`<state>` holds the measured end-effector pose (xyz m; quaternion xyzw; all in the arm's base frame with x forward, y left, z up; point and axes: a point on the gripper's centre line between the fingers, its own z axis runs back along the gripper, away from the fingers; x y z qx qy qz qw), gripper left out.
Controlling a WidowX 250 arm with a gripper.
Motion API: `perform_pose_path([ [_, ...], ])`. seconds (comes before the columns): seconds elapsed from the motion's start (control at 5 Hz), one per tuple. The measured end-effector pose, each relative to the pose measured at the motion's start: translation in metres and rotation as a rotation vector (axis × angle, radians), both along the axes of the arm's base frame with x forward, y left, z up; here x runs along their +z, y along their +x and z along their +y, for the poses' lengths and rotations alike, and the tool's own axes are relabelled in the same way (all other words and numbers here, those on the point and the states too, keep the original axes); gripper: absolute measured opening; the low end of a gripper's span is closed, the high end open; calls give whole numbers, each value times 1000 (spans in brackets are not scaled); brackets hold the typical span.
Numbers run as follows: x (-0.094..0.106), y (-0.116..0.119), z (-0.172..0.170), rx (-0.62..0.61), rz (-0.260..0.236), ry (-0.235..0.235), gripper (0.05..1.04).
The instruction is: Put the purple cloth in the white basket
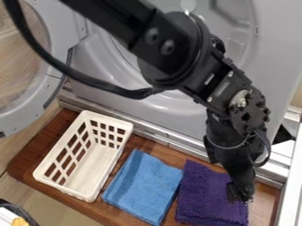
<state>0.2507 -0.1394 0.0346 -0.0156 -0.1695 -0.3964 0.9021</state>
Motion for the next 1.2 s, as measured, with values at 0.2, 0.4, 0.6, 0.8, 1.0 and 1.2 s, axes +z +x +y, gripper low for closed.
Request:
perform_pose_path([
  [0.2,-10,-2,1,3,26,13,1001],
  [0.4,-29,1,-1,15,34,11,1001],
  [0.6,-48,8,-3,34,55,26,1001],
  [0.8,-66,14,-5,48,55,40,1001],
  [1.0,-83,20,-6,74,66,50,1001],
  [1.2,-97,22,-8,66,98,41,948],
])
